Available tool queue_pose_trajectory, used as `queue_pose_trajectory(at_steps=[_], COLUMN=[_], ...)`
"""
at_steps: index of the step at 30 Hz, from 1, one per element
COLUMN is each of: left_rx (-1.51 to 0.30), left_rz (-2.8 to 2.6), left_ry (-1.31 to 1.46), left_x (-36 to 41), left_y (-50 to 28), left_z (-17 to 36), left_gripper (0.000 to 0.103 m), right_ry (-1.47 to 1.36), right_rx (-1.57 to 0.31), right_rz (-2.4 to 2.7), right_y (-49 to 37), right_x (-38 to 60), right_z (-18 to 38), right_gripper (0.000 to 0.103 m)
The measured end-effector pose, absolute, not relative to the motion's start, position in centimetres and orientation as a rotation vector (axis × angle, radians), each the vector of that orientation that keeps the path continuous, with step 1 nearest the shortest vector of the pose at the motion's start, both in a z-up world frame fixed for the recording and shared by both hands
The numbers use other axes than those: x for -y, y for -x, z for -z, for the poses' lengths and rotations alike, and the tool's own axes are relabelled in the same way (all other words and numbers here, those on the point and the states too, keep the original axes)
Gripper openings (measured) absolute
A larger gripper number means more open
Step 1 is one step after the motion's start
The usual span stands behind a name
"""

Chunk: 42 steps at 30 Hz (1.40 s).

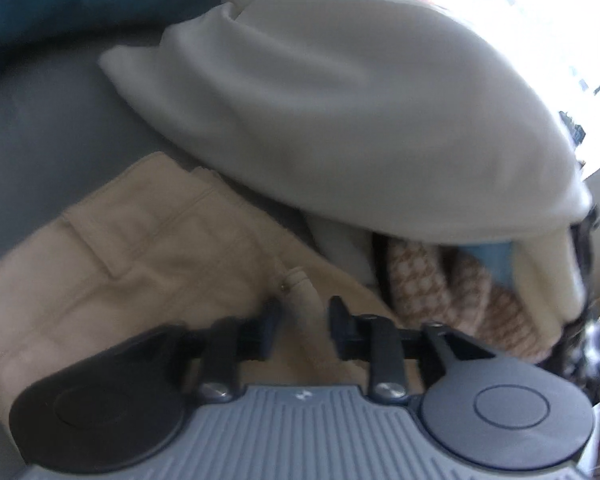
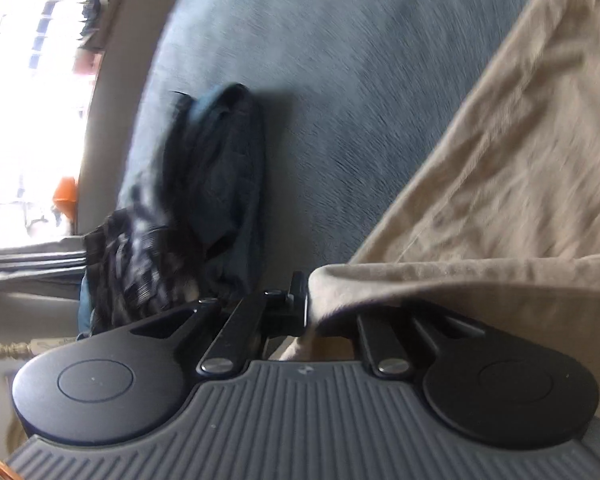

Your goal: Fold clothes

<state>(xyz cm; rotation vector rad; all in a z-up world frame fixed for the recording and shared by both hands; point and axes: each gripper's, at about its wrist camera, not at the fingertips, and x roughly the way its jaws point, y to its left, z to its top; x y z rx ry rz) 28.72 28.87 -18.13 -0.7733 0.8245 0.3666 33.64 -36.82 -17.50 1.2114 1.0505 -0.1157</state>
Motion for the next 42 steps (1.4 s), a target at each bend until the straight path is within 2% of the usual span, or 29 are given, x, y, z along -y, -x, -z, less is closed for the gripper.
queue_pose_trajectory(at_steps=[1, 3, 5, 8, 14, 20, 23, 25, 32, 35, 38, 42], left_rx=[-0.808, -0.774, -0.758, -0.752, -0.812, -0.882, -0.909, -0.930, -0.970, -0.982, -1.007, -1.010], left_rz=[-0.357, -0.343, -0.329, -0.308, -0.357, -0.499, -0.537, -0.536, -0.479, -0.463, -0.469, -0.475], left_ry=[0.781, 0.782, 0.784, 0.814, 0.746, 0.710, 0.745, 0.779, 0.870, 0.860, 0.838, 0.807], left_x=[-29.0, -29.2, -29.6, -30.5, -32.1, -34.2, -35.1, -35.7, -36.9, -36.8, -36.4, -36.3], left_y=[-28.5, -27.8, -26.9, -25.1, -20.4, -15.7, -13.8, -12.9, -13.3, -13.9, -14.5, -14.9], left_z=[17.9, 17.0, 16.0, 14.7, 13.2, 14.0, 15.0, 15.7, 18.2, 18.7, 19.2, 19.8], left_gripper=[0.049, 0.062, 0.064, 0.066, 0.067, 0.067, 0.067, 0.071, 0.072, 0.072, 0.073, 0.077], right_ry=[-1.238, -1.260, -1.252, -1.224, -1.024, -0.508, -0.207, -0.038, 0.414, 0.527, 0.549, 0.651], right_rx=[-1.059, -1.057, -1.061, -1.077, -1.146, -1.220, -1.173, -1.120, -0.885, -0.803, -0.805, -0.789], right_rz=[0.104, 0.058, 0.009, -0.097, -0.382, -0.711, -0.883, -0.970, -1.125, -1.135, -1.170, -1.182], right_y=[-33.7, -33.3, -32.6, -31.3, -30.2, -34.5, -35.4, -35.3, -34.2, -34.2, -34.8, -34.3], right_x=[36.8, 36.4, 35.9, 34.8, 28.6, 13.3, 4.5, -0.7, -14.6, -18.2, -20.5, -23.0], right_z=[18.0, 18.0, 17.1, 15.1, 9.8, 8.6, 9.2, 10.1, 12.7, 13.1, 13.8, 15.2], right_gripper=[0.015, 0.037, 0.044, 0.047, 0.048, 0.049, 0.049, 0.049, 0.049, 0.049, 0.047, 0.039])
